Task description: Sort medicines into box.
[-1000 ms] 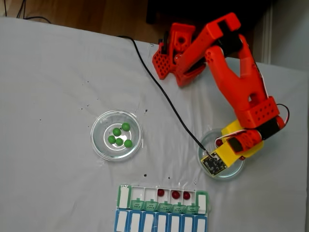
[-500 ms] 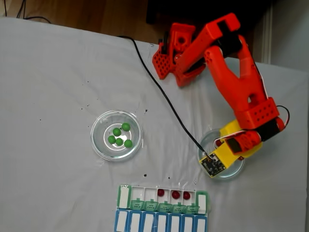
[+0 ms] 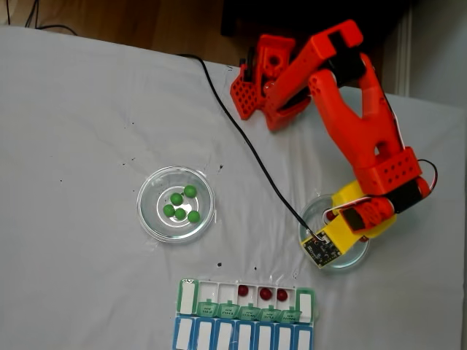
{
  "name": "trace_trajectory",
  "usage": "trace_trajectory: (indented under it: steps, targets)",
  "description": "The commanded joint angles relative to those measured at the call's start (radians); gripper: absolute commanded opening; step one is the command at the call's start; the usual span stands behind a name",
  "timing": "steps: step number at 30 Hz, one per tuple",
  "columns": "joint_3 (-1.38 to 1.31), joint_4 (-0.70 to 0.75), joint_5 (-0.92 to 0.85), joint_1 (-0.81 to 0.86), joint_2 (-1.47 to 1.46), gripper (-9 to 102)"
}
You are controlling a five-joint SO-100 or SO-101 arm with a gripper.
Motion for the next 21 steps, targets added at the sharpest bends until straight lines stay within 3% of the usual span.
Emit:
trace_trajectory:
  steps: [1,21]
  targets:
    - [-0.011,-0.015,-0.015,-0.017,0.055,18]
    - [0.031,-0.015,-0.167,-0.017,0.037,18]
